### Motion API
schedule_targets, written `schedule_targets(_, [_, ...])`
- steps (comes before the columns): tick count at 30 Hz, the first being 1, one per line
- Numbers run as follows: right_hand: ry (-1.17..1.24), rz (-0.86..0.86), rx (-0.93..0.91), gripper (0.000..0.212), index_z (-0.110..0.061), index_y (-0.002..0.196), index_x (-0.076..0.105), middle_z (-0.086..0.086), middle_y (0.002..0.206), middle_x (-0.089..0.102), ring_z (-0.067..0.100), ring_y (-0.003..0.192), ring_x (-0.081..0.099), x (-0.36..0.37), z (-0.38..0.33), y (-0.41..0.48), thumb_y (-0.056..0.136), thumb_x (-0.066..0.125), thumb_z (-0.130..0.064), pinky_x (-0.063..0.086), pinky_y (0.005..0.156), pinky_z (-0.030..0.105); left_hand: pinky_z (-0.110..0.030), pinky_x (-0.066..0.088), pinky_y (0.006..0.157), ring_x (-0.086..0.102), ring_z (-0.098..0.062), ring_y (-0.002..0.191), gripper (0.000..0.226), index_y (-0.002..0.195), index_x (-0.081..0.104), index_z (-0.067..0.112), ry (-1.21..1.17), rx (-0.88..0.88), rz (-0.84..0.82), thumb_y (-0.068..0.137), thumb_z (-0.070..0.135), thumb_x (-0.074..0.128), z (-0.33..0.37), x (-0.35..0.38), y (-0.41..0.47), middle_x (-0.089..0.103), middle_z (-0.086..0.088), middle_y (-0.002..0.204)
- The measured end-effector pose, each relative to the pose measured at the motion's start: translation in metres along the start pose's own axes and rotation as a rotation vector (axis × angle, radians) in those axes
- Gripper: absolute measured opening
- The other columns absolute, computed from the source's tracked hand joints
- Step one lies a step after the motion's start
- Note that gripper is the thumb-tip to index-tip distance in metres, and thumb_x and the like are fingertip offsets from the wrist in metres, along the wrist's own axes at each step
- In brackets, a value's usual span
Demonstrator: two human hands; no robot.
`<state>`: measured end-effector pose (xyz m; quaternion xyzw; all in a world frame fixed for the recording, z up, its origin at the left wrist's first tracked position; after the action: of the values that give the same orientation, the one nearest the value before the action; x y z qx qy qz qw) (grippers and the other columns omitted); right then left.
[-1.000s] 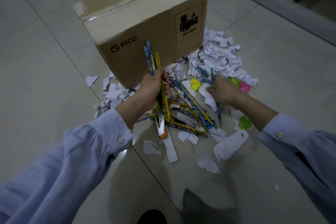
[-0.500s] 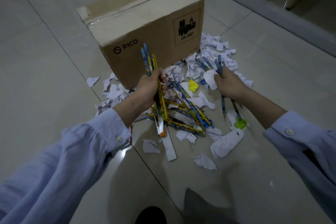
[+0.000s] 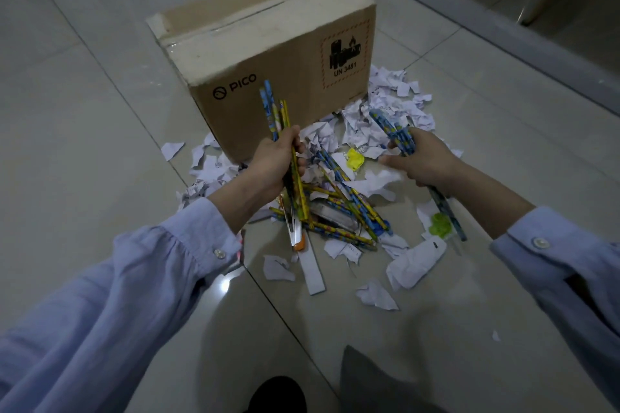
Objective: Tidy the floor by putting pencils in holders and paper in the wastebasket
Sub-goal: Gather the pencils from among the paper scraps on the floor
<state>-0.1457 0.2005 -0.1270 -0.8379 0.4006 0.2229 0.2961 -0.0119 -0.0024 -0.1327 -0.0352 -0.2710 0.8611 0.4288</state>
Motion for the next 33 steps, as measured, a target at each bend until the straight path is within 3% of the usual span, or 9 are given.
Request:
schedule_targets(6, [0.073,0.035,0.041,0.03,-0.015,0.076,0.058,-0.004,0.045,0.042,0.015,0.04,0.037,0.003,0.001,0.004,0.087,0.065,-0.043,0.035,0.037,0.024,-0.021,0.038,0.042,0.043,-0.013,0.042,0.034,0.065,0.045,0.013,-0.003,-0.004,-0.001,0.097,0.027,0.048,-0.002,-0.004,0.002,0.046,0.0,0.058])
schedule_targets(9, [0.123,0.072,0.074,0.037,-0.006,0.086,0.065,0.005,0.051,0.044,0.018,0.041,0.044,0.009,0.0,0.004,0.093,0.057,-0.042,0.042,0.038,0.025,-0.022,0.038,0.042,0.043,-0.013,0.042,0.035,0.064,0.045,0.014,0.004,-0.002,-0.008,0.096,0.028,0.048,-0.003,-0.006,0.004,0.045,0.0,0.058])
schedule_targets(13, [0.121,0.015,0.094,0.04,0.002,0.083,0.061,0.007,0.055,0.038,0.019,0.042,0.035,0.023,0.001,0.005,0.09,0.061,-0.038,0.032,0.041,0.026,-0.023,0.038,0.043,0.042,-0.014,0.044,0.034,0.065,0.046,0.014,-0.001,-0.007,-0.024,0.096,0.029,0.05,-0.004,-0.007,0.004,0.046,0.001,0.059])
schedule_targets(17, [-0.21,-0.08,0.049,0.045,-0.011,0.07,0.051,0.005,0.055,0.043,0.019,0.048,0.041,0.045,-0.004,0.0,0.072,0.078,-0.047,0.032,0.046,0.027,-0.023,0.037,0.043,0.039,-0.014,0.044,0.033,0.065,0.046,0.014,0.013,-0.001,-0.015,0.095,0.027,0.052,-0.004,-0.009,0.003,0.046,0.001,0.059])
schedule_targets(21, [-0.538,-0.049,-0.089,0.061,-0.016,0.067,0.036,0.004,0.062,0.038,0.018,0.055,0.039,0.068,-0.008,-0.005,0.067,0.073,-0.064,0.026,0.047,0.029,-0.021,0.035,0.041,0.039,-0.012,0.041,0.033,0.064,0.048,0.015,0.015,0.007,-0.018,0.095,0.025,0.052,-0.003,-0.013,0.0,0.046,0.001,0.059])
schedule_targets(26, [-0.58,-0.014,-0.177,0.058,-0.019,0.062,0.031,0.001,0.064,0.031,0.015,0.053,0.035,0.083,-0.013,-0.004,0.073,0.067,-0.064,0.02,0.044,0.028,-0.019,0.032,0.041,0.036,-0.011,0.042,0.033,0.064,0.047,0.017,0.059,-0.001,-0.021,0.095,0.026,0.052,-0.004,-0.016,-0.004,0.046,0.003,0.06])
schedule_targets(33, [-0.543,-0.016,-0.096,0.044,-0.014,0.061,0.042,0.005,0.055,0.04,0.019,0.047,0.04,0.08,-0.021,0.005,0.081,0.066,-0.044,0.029,0.043,0.024,-0.019,0.033,0.041,0.038,-0.01,0.039,0.032,0.065,0.046,0.017,0.081,-0.016,-0.01,0.094,0.028,0.053,-0.004,-0.022,-0.007,0.046,0.002,0.064])
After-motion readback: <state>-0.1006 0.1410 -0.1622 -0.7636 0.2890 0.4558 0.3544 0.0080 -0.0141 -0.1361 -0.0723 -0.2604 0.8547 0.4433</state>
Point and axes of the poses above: each hand's wrist, its own y-axis towards the middle knuckle, its own x-axis out of the palm, z = x × y, the point moved 4 cm from there along y, towards the middle knuckle
